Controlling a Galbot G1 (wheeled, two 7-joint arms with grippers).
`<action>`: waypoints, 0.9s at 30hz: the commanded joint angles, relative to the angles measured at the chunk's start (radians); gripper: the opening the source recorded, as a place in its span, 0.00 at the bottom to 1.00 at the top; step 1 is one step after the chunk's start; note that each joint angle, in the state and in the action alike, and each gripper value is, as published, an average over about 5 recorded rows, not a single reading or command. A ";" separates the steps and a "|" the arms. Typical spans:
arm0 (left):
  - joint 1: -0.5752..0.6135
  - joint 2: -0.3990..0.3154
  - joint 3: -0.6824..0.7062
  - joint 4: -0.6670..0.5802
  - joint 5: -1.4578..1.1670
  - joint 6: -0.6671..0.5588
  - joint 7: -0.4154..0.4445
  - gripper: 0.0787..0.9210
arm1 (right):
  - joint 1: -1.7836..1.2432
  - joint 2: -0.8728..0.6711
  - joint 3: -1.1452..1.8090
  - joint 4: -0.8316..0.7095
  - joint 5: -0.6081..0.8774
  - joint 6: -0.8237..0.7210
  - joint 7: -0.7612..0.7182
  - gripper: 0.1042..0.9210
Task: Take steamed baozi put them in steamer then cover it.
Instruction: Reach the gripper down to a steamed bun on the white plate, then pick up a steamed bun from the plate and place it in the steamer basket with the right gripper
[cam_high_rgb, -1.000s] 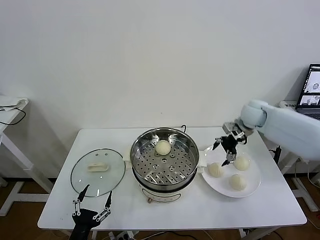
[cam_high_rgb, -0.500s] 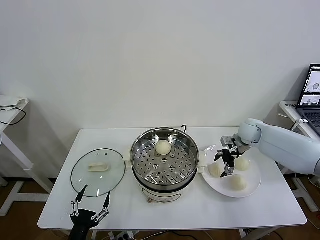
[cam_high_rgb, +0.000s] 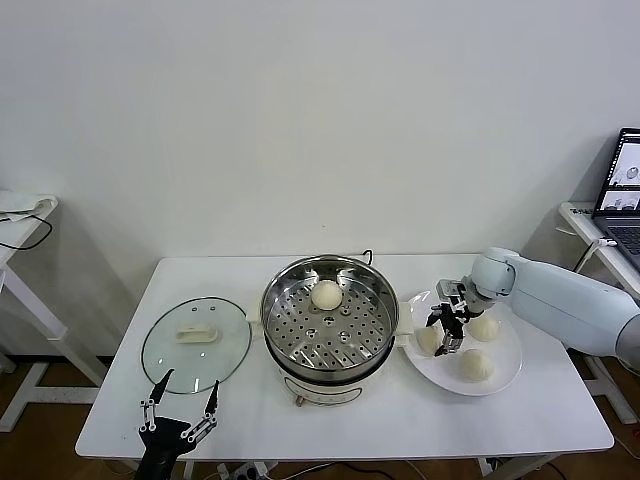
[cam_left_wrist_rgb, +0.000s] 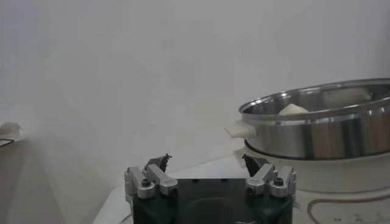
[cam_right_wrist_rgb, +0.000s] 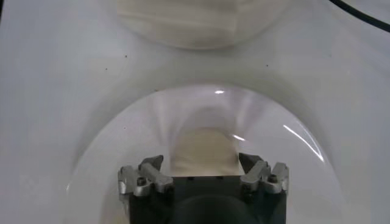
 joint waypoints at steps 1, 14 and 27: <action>0.001 0.001 -0.001 -0.001 -0.005 0.000 0.000 0.88 | -0.002 -0.007 0.007 0.011 -0.010 -0.006 0.012 0.68; -0.008 0.012 0.005 -0.011 -0.007 0.003 0.000 0.88 | 0.454 -0.043 -0.058 0.120 0.114 0.020 -0.264 0.64; -0.009 0.014 0.016 -0.018 -0.006 0.007 -0.003 0.88 | 0.724 0.246 -0.282 0.393 0.483 -0.150 -0.175 0.64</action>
